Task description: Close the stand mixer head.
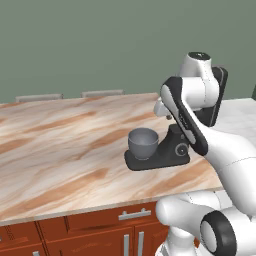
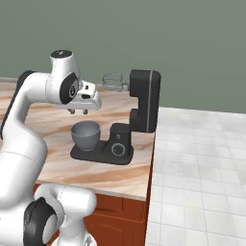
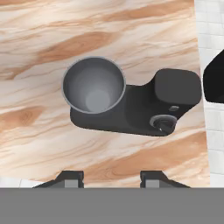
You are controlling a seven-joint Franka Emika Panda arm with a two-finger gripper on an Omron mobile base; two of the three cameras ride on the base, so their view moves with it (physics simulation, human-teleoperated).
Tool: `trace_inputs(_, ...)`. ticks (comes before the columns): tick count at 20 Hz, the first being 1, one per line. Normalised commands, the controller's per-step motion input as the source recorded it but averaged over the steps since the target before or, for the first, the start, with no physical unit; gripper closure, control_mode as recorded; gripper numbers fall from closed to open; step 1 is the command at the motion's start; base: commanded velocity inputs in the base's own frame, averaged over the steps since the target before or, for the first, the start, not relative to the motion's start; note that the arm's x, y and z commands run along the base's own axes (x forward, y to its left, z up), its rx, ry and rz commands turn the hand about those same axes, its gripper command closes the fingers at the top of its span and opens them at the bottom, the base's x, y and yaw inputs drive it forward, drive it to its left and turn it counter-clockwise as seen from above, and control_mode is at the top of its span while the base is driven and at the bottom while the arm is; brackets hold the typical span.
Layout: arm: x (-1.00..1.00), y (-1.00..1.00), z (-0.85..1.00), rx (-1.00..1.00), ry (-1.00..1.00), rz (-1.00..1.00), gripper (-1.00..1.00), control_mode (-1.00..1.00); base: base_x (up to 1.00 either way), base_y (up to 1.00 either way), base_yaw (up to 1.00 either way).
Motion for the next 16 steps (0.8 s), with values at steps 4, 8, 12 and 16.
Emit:
trace_inputs(4, 0.0, -0.06, 0.05, -0.02, -0.01, 0.0, -1.0, -1.0, 0.0, 0.0, 0.0)
trace_inputs(8, -0.27, -0.37, 0.44, 0.0, -0.15, 0.11, -1.0, -1.0, 0.0, 0.0, 0.0)
trace_inputs(12, -0.53, -0.63, 0.63, 0.02, -0.18, 0.23, -1.0, -1.0, 0.0, 0.0, 0.0)
trace_inputs(16, -0.51, -0.81, 0.61, 0.07, -0.16, 0.22, -1.0, -1.0, 0.0, 0.0, 0.0)
